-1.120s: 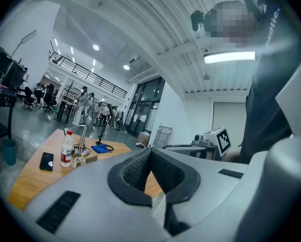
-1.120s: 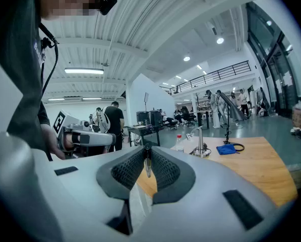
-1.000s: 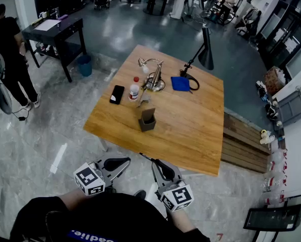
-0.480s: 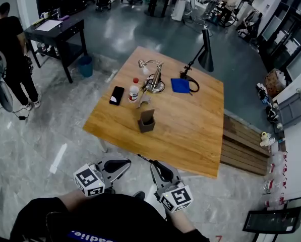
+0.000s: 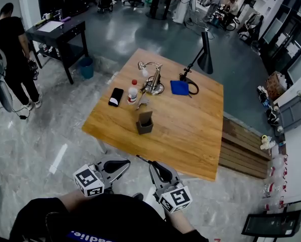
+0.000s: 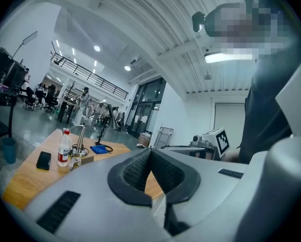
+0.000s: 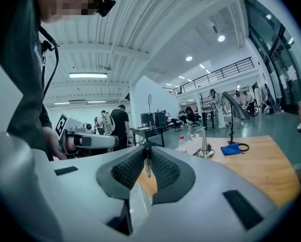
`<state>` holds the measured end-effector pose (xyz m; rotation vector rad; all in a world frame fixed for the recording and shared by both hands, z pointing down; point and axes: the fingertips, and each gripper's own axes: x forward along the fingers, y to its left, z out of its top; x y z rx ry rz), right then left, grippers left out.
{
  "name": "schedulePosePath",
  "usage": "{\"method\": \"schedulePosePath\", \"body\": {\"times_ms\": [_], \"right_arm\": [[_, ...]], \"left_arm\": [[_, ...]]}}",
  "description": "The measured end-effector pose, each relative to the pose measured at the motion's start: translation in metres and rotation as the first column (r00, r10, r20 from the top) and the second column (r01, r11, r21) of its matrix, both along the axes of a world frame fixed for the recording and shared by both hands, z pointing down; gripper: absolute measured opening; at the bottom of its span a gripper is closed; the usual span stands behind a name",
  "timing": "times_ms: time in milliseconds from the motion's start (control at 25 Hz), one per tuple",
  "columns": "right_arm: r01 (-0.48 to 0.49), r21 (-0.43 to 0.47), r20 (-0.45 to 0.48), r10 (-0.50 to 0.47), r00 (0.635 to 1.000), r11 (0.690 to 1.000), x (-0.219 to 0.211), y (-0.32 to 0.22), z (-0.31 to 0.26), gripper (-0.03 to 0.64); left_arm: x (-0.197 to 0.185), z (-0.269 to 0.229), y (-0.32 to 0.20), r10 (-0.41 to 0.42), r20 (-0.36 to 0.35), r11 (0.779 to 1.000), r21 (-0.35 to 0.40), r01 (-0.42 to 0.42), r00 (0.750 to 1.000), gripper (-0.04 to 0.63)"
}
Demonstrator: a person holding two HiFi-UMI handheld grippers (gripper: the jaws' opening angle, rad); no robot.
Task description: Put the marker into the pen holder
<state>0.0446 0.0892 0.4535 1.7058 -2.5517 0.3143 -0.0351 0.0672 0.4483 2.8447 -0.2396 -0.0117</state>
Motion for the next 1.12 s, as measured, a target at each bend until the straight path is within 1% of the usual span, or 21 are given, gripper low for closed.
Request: {"method": "schedulePosePath", "body": {"times_ms": [280, 400, 560, 680, 840, 1120], "right_arm": [[0.033, 0.002, 0.010, -0.033, 0.999, 0.999, 0.018, 0.005, 0.003, 0.046], [0.050, 0.009, 0.015, -0.050, 0.999, 0.999, 0.028, 0.004, 0.005, 0.046], [0.070, 0.006, 0.020, -0.070, 0.997, 0.998, 0.039, 0.005, 0.009, 0.046], [0.074, -0.005, 0.024, -0.074, 0.997, 0.997, 0.045, 0.001, 0.012, 0.046], [0.068, -0.026, 0.013, -0.067, 0.998, 0.997, 0.047, -0.021, 0.017, 0.046], [0.026, -0.079, -0.020, -0.027, 0.999, 0.997, 0.039, -0.082, 0.031, 0.046]], "left_arm": [[0.019, -0.001, 0.005, -0.029, 0.007, 1.000, 0.000, 0.029, 1.000, 0.009], [0.027, 0.000, 0.005, -0.053, 0.014, 0.999, 0.008, 0.053, 0.998, 0.009], [0.033, -0.006, 0.001, -0.105, 0.002, 0.994, 0.018, 0.105, 0.994, 0.009], [0.035, -0.009, -0.006, -0.119, 0.009, 0.992, 0.031, 0.119, 0.993, 0.009], [0.037, -0.007, -0.029, -0.106, 0.008, 0.994, 0.042, 0.105, 0.994, 0.009], [0.042, 0.004, -0.093, -0.025, 0.014, 0.998, 0.058, 0.024, 1.000, 0.009]]}}
